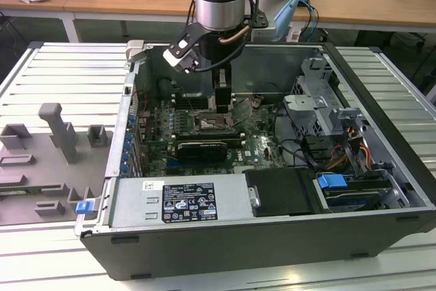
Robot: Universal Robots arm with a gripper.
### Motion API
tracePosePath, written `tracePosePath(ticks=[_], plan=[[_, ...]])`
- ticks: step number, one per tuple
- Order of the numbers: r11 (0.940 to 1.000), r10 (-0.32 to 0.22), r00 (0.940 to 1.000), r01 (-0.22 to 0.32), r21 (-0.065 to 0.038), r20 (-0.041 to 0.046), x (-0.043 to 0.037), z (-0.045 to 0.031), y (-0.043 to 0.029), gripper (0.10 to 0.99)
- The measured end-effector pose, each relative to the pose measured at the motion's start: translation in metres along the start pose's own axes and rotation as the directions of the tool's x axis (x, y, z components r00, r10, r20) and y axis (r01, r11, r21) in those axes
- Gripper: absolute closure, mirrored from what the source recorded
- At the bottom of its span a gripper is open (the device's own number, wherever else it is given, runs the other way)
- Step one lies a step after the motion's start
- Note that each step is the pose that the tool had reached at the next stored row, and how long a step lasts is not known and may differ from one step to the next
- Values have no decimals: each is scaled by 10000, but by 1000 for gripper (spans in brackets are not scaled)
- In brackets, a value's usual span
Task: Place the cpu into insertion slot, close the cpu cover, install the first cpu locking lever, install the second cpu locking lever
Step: 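Place the cpu into insertion slot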
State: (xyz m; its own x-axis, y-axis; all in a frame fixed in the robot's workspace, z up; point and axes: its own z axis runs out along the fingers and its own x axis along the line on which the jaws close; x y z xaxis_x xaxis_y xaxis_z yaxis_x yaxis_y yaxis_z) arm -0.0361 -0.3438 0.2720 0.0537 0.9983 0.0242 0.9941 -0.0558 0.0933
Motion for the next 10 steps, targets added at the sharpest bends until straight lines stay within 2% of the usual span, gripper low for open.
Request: tracePosePath(ticks=[10], plan=[[10000, 0, 10000, 0, 0, -1, -2, 74, -18, 557]])
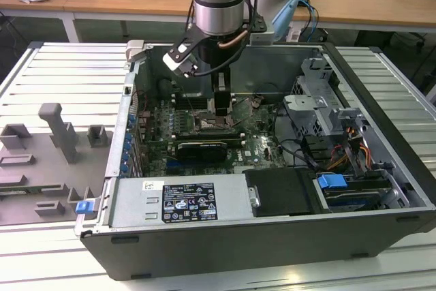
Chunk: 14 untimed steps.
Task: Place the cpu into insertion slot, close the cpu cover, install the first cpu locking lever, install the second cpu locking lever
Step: 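Place the cpu into insertion slot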
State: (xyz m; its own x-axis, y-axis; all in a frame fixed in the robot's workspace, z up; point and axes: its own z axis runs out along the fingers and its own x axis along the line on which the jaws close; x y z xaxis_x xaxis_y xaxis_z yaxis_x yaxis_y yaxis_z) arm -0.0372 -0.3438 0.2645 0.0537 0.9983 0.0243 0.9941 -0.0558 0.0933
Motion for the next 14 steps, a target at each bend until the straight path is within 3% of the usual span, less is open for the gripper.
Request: tracePosePath(ticks=[7, 10, 14], plan=[[10000, -8, 10000, 8, 0, -2, -2, 65, -12, 557], [9998, -204, 9998, 204, 7, -69, -5, 123, -61, 557], [9998, -217, 9997, 217, 9, -116, 1, 159, -70, 557]])
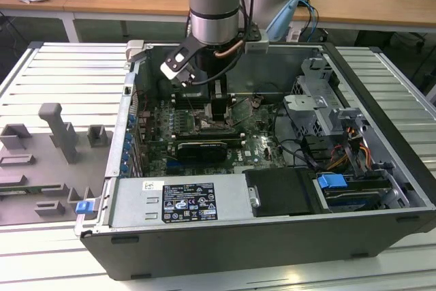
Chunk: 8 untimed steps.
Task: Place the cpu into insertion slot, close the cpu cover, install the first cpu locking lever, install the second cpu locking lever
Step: 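Place the cpu into insertion slot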
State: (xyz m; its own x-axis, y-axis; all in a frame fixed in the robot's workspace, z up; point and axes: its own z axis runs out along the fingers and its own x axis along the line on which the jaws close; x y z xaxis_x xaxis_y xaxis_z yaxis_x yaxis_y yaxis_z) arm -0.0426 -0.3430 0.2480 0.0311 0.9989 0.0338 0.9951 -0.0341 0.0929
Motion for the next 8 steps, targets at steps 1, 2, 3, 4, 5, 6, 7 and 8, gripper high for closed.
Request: tracePosePath(ticks=[1, 2, 3, 4, 5, 6, 7, 8], plan=[[10000, -5, 10000, 5, 0, -7, 2, 6, 0, 557], [10000, -14, 10000, 14, 1, -13, 2, 18, -5, 557], [10000, -21, 10000, 21, 1, -17, 2, 26, -8, 557], [10000, -26, 10000, 26, 1, -18, 3, 34, -10, 557], [10000, -27, 10000, 27, 2, -17, 4, 39, -11, 557], [10000, -27, 10000, 27, 1, -17, 7, 46, -12, 557], [10000, -28, 10000, 28, 0, -19, 8, 55, -14, 557], [10000, -29, 10000, 29, 1, -18, 9, 60, -15, 557]])
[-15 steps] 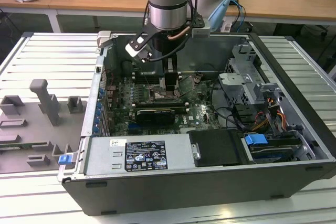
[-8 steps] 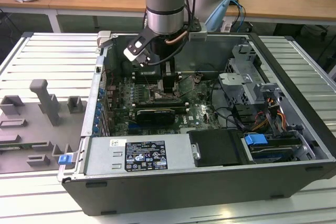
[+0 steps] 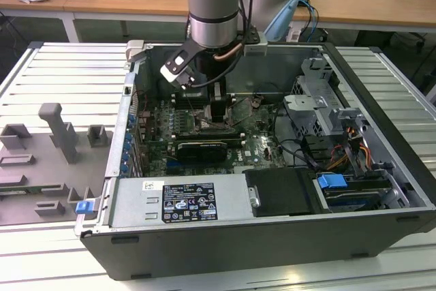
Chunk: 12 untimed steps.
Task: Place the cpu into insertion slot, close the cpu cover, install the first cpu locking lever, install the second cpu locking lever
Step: 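Place the cpu into insertion slot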
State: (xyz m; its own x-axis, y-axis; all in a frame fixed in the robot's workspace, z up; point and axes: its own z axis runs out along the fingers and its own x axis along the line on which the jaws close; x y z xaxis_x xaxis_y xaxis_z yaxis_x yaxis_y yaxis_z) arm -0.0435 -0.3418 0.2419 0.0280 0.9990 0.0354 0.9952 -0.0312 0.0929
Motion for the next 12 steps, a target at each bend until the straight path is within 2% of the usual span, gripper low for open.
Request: tracePosePath(ticks=[8, 12], plan=[[10000, 2, 10000, -2, 1, 1, 27, 92, -14, 557], [10000, -1, 10000, 1, 1, 0, 85, 146, -21, 557]])
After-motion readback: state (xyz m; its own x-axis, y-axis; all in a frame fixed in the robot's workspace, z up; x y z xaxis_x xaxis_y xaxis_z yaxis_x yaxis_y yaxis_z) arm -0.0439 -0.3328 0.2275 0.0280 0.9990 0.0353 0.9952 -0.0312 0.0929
